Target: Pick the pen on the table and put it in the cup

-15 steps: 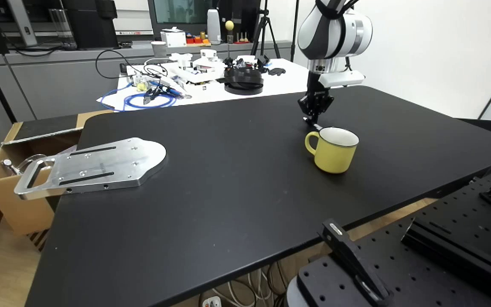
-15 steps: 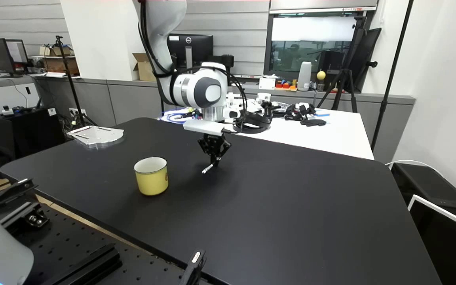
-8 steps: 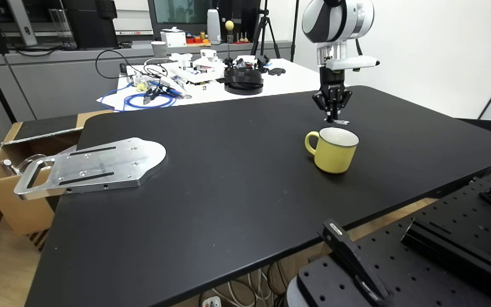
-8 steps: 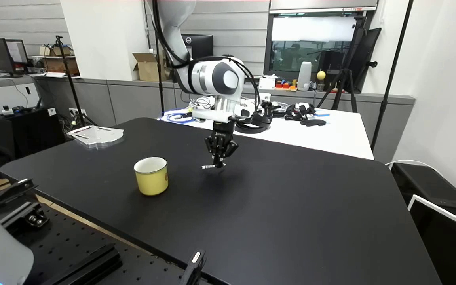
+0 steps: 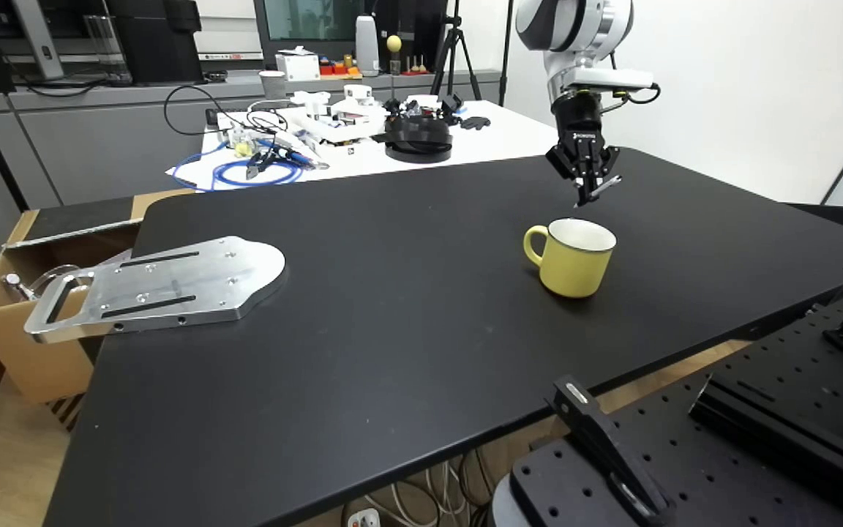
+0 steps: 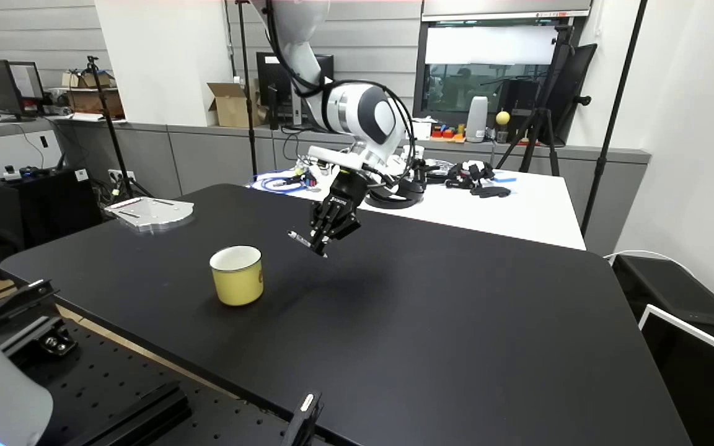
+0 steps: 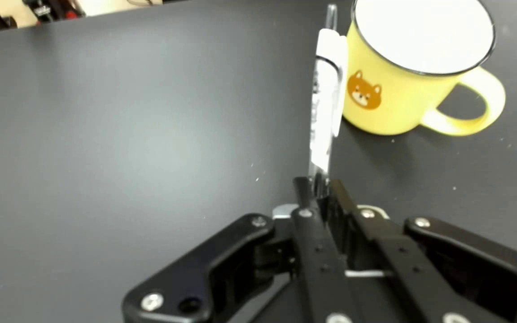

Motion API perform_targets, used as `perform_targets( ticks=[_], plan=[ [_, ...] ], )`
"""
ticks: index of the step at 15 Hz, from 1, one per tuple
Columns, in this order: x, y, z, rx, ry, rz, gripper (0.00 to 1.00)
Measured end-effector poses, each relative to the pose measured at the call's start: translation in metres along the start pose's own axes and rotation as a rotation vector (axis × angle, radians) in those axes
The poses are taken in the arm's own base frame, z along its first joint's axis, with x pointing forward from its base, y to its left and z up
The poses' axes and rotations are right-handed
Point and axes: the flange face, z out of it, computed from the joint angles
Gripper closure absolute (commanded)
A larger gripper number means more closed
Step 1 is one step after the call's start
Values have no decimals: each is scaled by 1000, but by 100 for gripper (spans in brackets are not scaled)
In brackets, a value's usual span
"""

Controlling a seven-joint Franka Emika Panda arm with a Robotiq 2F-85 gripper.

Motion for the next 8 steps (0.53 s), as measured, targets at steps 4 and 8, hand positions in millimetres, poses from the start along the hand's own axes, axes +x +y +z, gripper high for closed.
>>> perform_targets(
  ticks=[4, 8],
  plan=[
    [-2, -8, -9, 70, -147, -18, 97],
    [-10, -22, -17, 100, -255, -51, 97]
  ],
)
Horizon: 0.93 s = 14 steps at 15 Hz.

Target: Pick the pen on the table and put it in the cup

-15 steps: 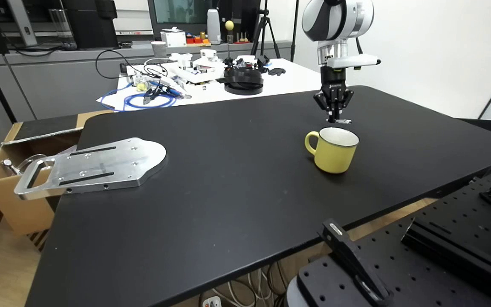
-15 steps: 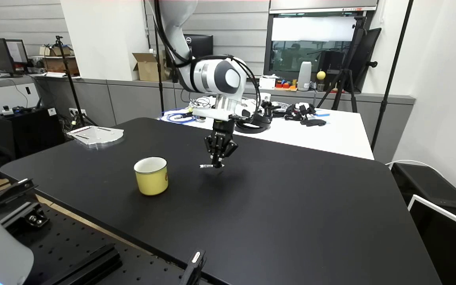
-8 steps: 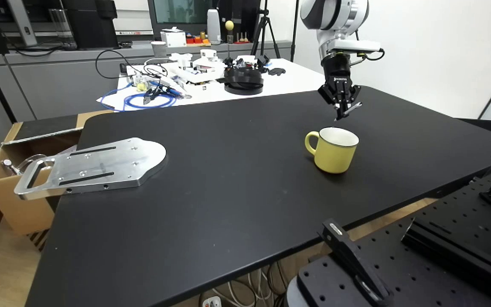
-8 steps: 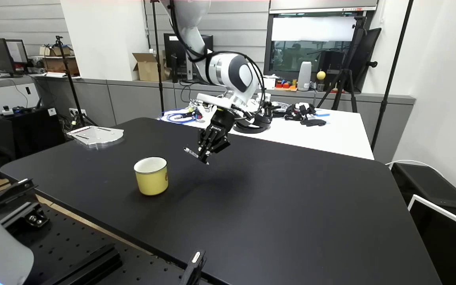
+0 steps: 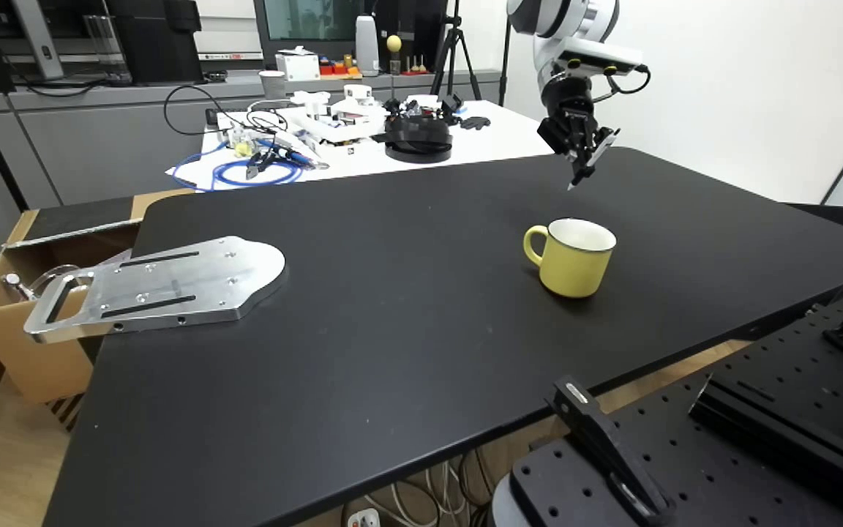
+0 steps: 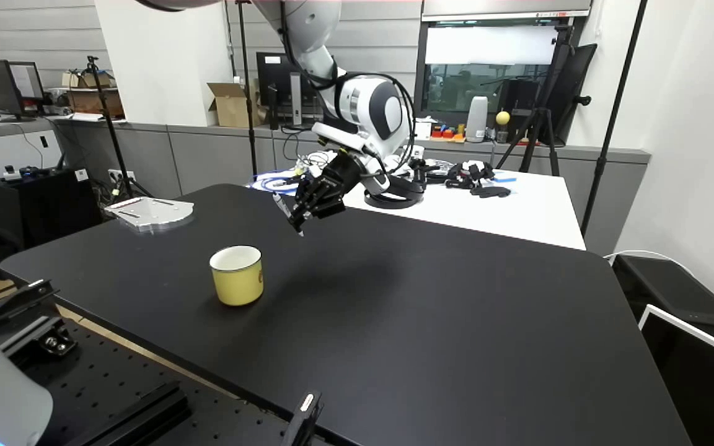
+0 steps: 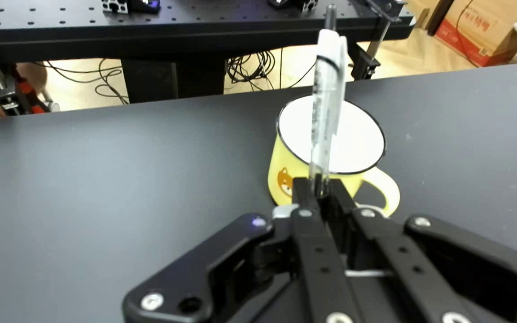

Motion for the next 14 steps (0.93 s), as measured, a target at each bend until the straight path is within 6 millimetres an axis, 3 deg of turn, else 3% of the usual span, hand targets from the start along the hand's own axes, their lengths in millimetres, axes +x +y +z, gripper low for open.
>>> perform_targets(
  ticks=[14],
  plan=[
    [-10, -39, 20, -64, -202, -35, 97]
  ],
)
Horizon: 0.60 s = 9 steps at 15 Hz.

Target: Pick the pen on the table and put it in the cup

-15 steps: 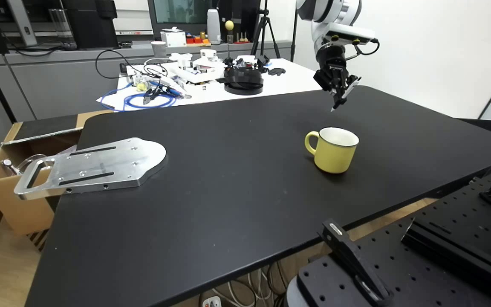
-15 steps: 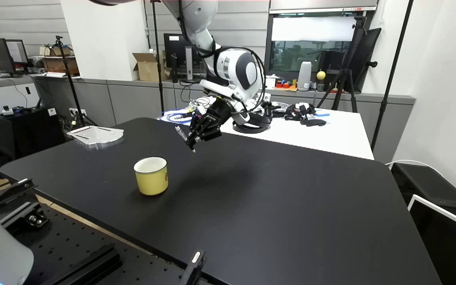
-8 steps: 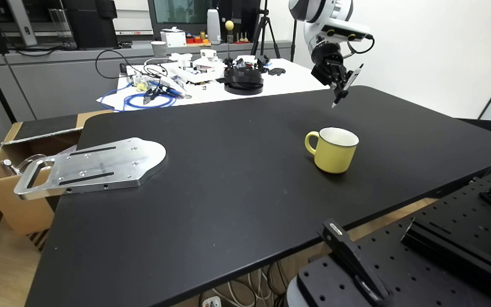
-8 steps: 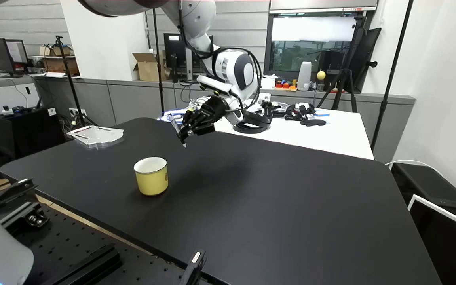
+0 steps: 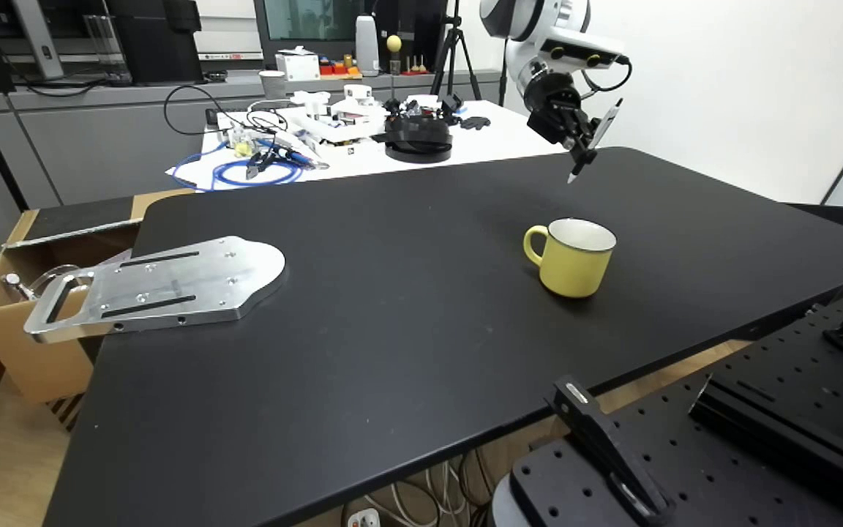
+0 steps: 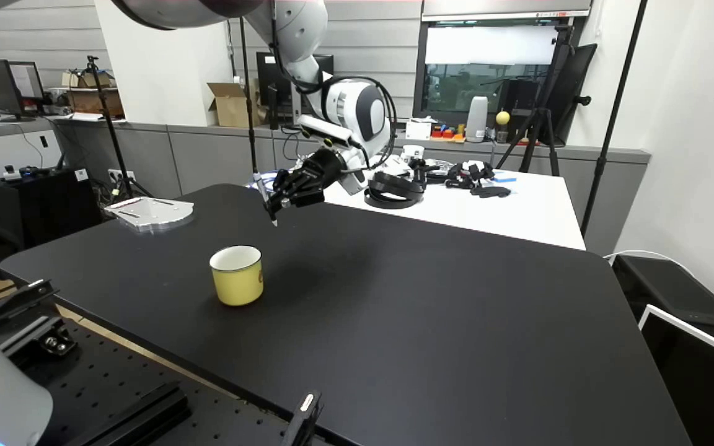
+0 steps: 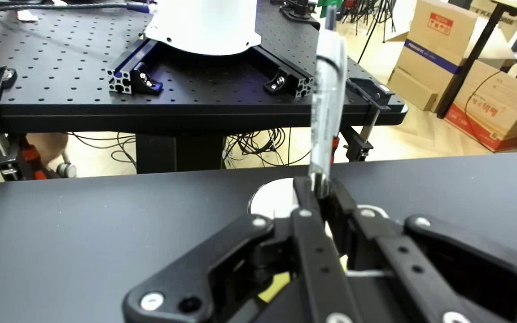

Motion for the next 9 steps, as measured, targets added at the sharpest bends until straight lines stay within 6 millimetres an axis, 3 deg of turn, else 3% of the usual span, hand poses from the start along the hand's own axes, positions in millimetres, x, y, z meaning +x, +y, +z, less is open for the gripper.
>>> perform_targets(
  ticks=[9],
  plan=[
    [15, -14, 24, -63, -64, 0, 97]
  ],
)
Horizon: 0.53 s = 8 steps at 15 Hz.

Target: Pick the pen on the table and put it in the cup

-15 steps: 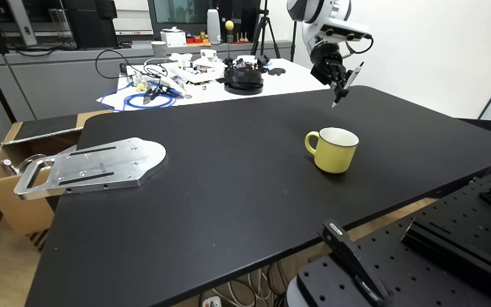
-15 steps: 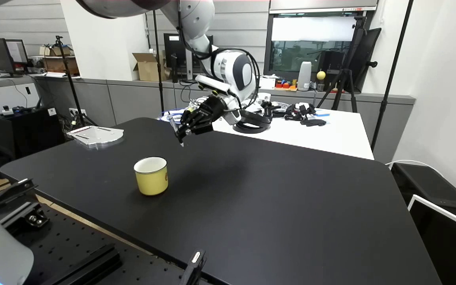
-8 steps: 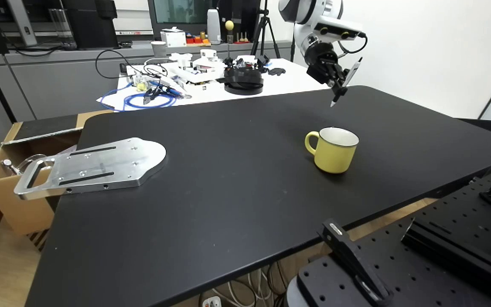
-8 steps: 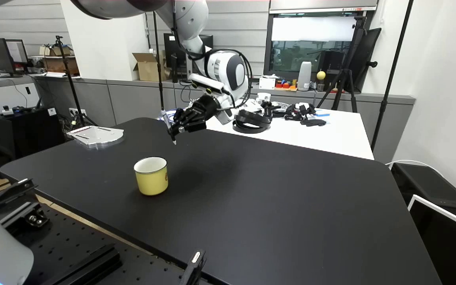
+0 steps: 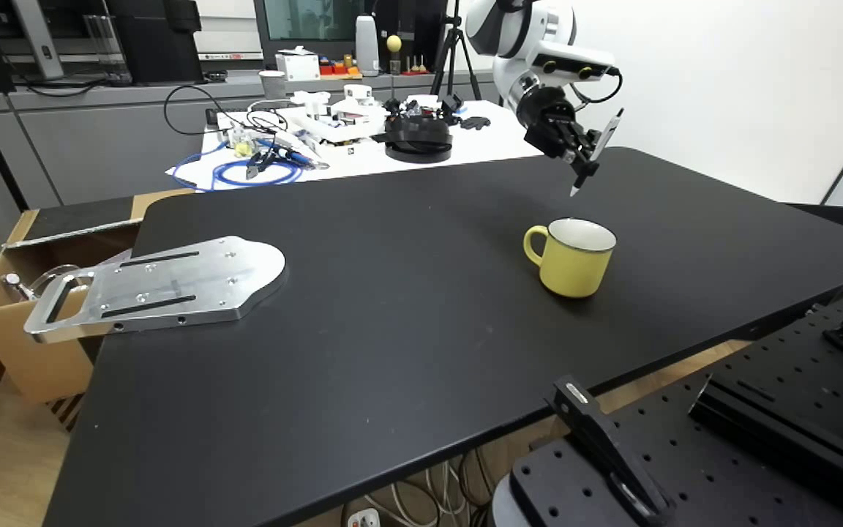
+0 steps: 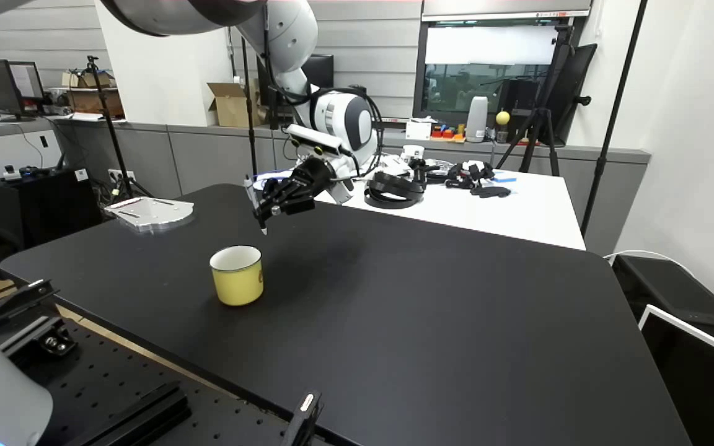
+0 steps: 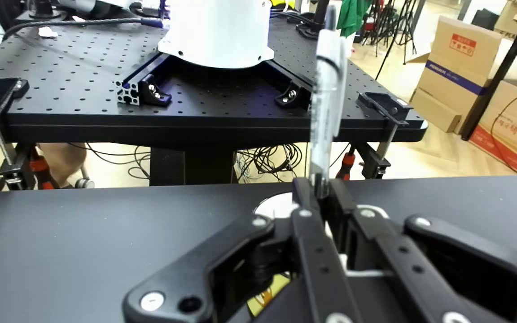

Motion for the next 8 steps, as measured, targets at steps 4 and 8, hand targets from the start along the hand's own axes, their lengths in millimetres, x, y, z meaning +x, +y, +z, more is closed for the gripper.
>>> perform_targets(
  ticks=[4, 8],
  plan=[
    [6, -4, 13, -39, -36, -9, 97],
    [9, -3, 27, -80, -74, -19, 97]
  ],
)
